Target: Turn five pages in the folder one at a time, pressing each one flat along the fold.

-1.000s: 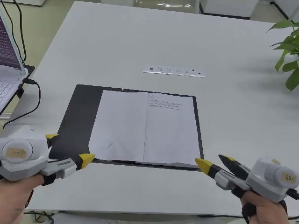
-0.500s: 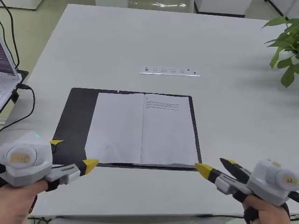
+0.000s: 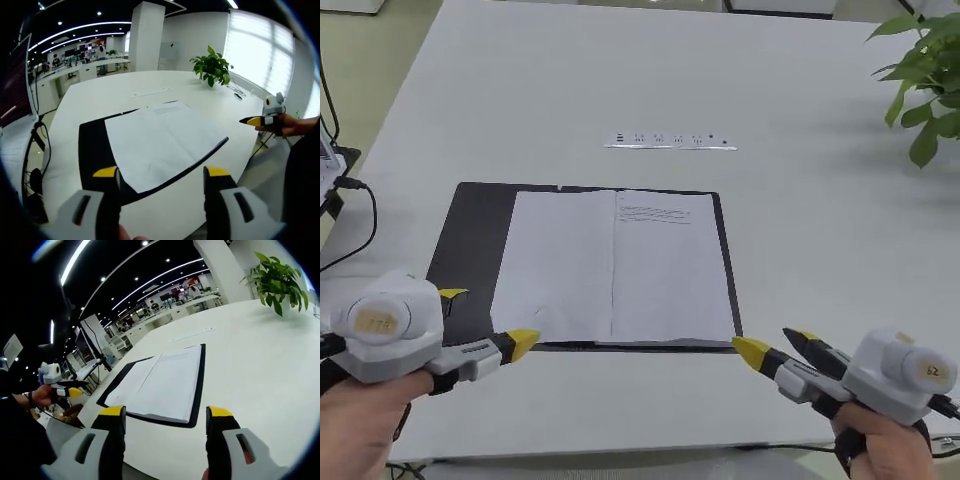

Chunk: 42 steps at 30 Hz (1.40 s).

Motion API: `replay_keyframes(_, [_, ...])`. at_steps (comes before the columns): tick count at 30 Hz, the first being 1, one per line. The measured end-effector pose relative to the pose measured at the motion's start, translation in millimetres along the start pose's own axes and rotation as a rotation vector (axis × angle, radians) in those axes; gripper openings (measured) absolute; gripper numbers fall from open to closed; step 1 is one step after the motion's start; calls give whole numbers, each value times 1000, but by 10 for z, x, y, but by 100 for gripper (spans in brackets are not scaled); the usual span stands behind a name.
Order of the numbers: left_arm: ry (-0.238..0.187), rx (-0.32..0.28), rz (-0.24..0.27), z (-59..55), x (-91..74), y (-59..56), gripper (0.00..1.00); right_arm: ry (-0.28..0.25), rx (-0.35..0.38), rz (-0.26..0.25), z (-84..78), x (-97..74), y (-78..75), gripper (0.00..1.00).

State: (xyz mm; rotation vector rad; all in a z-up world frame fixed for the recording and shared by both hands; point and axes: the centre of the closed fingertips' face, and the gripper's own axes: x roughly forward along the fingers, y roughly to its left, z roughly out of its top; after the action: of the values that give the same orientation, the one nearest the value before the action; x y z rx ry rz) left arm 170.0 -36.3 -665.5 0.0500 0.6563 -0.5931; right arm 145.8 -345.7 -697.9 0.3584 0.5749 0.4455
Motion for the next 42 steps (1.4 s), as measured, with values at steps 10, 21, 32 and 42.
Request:
replay_keyframes(10, [17,13,-66,49,169,-214,66,1,4,37,-38,-5,59,70])
replay_keyframes(21, [15,33,-120,177,385,-442,65,-2,-7,58,4,5,74,76])
replay_keyframes(32, [33,81,-176,293,637,-641,65,-8,-3,48,27,-28,-5,76])
replay_keyframes(42, [52,112,-218,376,858,-838,64,2,1,40,7,-44,-55,75])
